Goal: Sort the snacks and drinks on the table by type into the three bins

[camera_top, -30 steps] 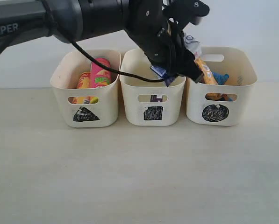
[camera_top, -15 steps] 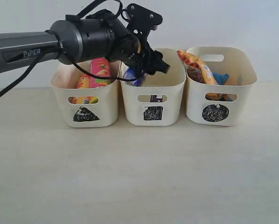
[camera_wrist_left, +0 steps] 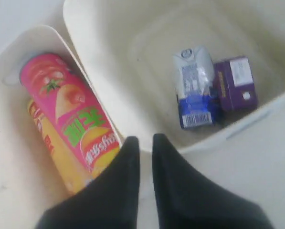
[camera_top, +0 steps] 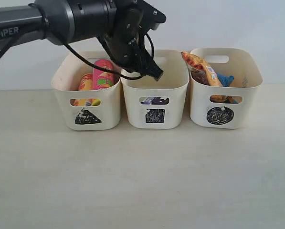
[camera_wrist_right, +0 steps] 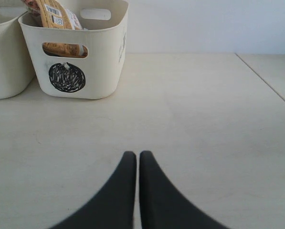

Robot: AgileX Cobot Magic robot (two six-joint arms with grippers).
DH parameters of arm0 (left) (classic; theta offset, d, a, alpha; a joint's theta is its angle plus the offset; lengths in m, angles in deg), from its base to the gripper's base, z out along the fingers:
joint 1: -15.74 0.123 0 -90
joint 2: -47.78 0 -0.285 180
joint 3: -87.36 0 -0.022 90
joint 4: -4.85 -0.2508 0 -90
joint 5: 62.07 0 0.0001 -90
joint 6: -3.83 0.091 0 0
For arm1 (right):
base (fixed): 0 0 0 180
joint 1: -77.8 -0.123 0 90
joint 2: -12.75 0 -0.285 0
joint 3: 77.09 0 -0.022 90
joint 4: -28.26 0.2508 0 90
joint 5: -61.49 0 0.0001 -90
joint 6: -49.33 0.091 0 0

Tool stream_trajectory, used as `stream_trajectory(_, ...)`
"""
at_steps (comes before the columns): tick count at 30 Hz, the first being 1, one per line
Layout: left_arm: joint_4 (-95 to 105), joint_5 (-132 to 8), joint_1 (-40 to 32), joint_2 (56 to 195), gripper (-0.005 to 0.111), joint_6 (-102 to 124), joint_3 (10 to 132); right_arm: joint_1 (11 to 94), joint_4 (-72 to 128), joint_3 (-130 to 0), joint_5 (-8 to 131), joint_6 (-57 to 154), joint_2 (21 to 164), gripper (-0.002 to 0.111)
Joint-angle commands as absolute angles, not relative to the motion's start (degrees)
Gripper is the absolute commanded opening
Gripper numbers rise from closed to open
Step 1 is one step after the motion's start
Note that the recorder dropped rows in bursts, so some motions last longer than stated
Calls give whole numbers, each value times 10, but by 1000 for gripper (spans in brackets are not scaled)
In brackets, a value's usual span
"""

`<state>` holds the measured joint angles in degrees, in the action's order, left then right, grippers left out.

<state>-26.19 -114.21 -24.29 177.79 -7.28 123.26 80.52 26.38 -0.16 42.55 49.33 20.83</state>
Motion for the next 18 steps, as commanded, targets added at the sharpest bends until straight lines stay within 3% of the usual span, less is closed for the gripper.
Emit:
stream_trajectory(1,-219,-1214,-260,1739,4,-29,1225,807,265,1,429,493,205,0)
stream_trajectory(18,-154,-1137,-261,1463,4,-22,889,807,265,1,430,493,205,0)
